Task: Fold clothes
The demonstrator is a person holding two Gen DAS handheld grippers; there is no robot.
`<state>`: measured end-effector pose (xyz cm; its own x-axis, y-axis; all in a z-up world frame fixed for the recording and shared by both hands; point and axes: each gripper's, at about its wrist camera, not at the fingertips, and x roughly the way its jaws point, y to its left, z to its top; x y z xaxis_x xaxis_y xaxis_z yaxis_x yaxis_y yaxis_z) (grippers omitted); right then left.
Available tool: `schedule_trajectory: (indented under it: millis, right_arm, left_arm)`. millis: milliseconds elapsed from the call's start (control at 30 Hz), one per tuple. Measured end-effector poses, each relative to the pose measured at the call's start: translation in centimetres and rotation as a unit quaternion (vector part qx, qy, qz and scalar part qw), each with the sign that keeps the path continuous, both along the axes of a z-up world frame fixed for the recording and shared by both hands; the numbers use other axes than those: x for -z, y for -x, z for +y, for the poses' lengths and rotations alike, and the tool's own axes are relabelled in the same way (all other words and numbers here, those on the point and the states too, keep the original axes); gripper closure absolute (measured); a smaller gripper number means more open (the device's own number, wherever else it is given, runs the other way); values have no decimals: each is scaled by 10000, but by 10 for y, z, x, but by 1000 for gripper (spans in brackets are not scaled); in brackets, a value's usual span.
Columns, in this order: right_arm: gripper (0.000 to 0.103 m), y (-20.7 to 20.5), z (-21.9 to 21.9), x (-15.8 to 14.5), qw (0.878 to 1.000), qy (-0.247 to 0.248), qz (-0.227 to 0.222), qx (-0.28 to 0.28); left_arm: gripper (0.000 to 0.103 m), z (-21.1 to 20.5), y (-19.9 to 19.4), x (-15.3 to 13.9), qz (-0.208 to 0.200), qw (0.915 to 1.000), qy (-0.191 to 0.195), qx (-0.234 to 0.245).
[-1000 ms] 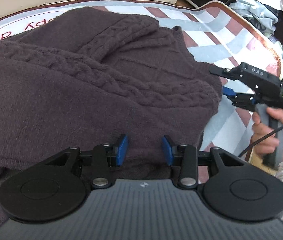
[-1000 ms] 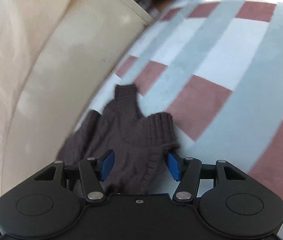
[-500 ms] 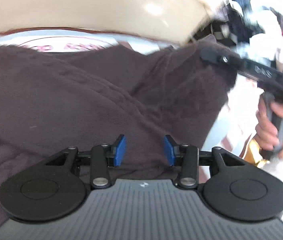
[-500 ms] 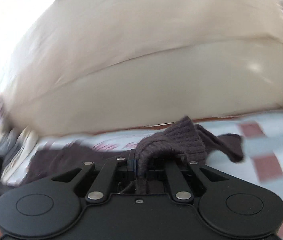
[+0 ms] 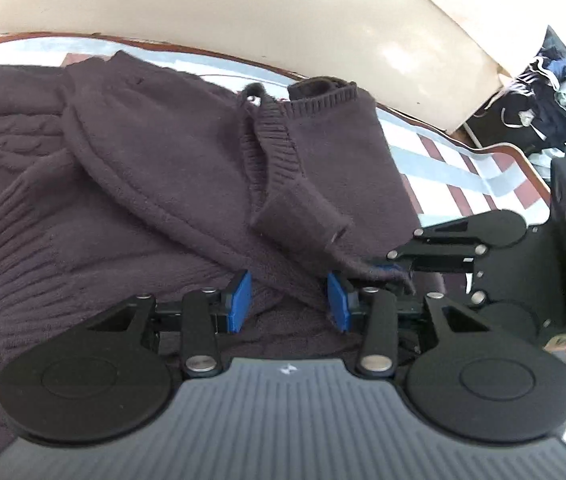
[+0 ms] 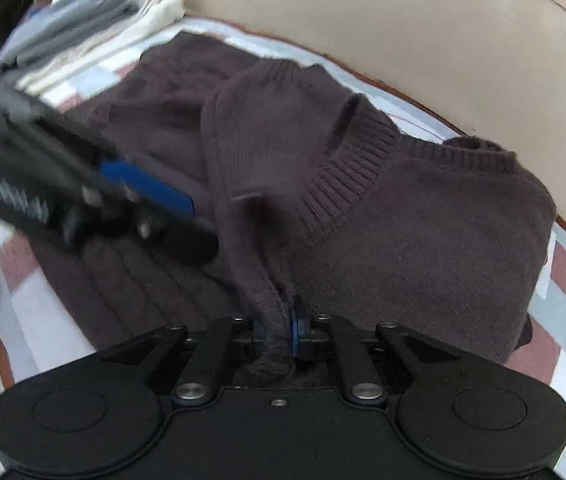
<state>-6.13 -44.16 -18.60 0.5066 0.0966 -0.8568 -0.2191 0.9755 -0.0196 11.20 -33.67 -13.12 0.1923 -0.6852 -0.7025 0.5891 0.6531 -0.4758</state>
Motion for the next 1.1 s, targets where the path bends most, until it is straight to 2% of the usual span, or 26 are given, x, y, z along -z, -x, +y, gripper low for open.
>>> schedule_trajectory:
  millis: [133, 200, 233, 267, 333, 400, 433, 500, 533, 600, 633, 667, 733, 800, 867, 900, 933, 967, 1000, 1033, 1067, 1100]
  right_arm:
    - [91, 9, 11, 1, 9993, 258, -73, -243]
    - [86, 10, 19, 4, 9967, 567, -105, -573]
    - [79, 12, 22, 2, 9953, 648, -132, -713]
    - [65, 14, 24, -2, 9943, 653, -157, -829]
    - [57, 11, 19, -15, 9964, 104, -163, -824]
    - [58, 8, 9, -29, 9961, -637, -145, -596]
    - [57, 7, 2, -36, 9938, -1004, -223, -413]
    - [51, 5, -10, -45, 9873, -1533, -409, -1]
    - [46, 2, -16, -45, 9839, -1711, -429, 298]
    - [46, -9, -23, -32, 9800, -1750, -234, 917]
    - [46, -13, -25, -25, 9788, -1689, -111, 1156]
    - [46, -16, -21, -16, 9837, -1380, 75, 1152]
    - [46, -16, -7, -1, 9925, -781, 354, 873]
    - [44, -11, 7, 5, 9961, -456, 474, 586]
    - [44, -8, 20, -6, 9985, -228, 381, 323]
    - [44, -6, 26, -11, 9992, -113, 334, 191]
    - [46, -4, 32, -18, 9997, -26, 252, 77]
    - [47, -2, 36, -30, 10000, -21, 61, 20]
    - [47, 0, 42, -41, 9999, -20, -146, -10]
    - [46, 2, 49, -53, 9992, -44, -390, 44]
    - [46, 2, 58, -64, 9982, -105, -581, 67]
    - [46, 2, 70, -71, 9973, -154, -713, 1]
  left_arm:
    - [62, 8, -7, 9, 221, 9997, 105, -75]
    - [61, 10, -9, 5, 221, 9997, 18, -85]
    - [61, 12, -10, 3, 211, 9997, -42, -98]
    - [61, 15, -11, 2, 231, 9996, -106, -146]
    - [59, 20, -12, 0, 273, 9991, -233, -244]
    - [59, 25, -13, -2, 314, 9983, -360, -341]
    - [59, 28, -14, -3, 334, 9978, -423, -389]
    - [59, 33, -16, -5, 375, 9966, -550, -486]
    - [59, 35, -16, -6, 396, 9959, -613, -534]
    - [59, 40, -18, -8, 437, 9943, -739, -631]
    - [59, 43, -19, -9, 457, 9934, -802, -679]
    - [59, 45, -19, -10, 478, 9924, -865, -727]
    - [59, 51, -21, -12, 522, 9903, -995, -822]
    - [59, 70, -26, -24, 548, 9890, -1077, -856]
    - [59, 93, -33, -42, 495, 9893, -1062, -864]
    - [55, 105, -36, -51, 469, 9895, -1054, -869]
    - [46, 116, -39, -60, 416, 9895, -1071, -873]
    - [40, 124, -41, -70, 132, 9873, -1315, -877]
    - [29, 132, -44, -78, -130, 9830, -1601, -884]
    - [24, 138, -49, -82, -222, 9798, -1773, -894]
    - [24, 145, -55, -81, -217, 9766, -1922, -942]
    - [24, 153, -64, -77, -50, 9741, -2019, -1018]
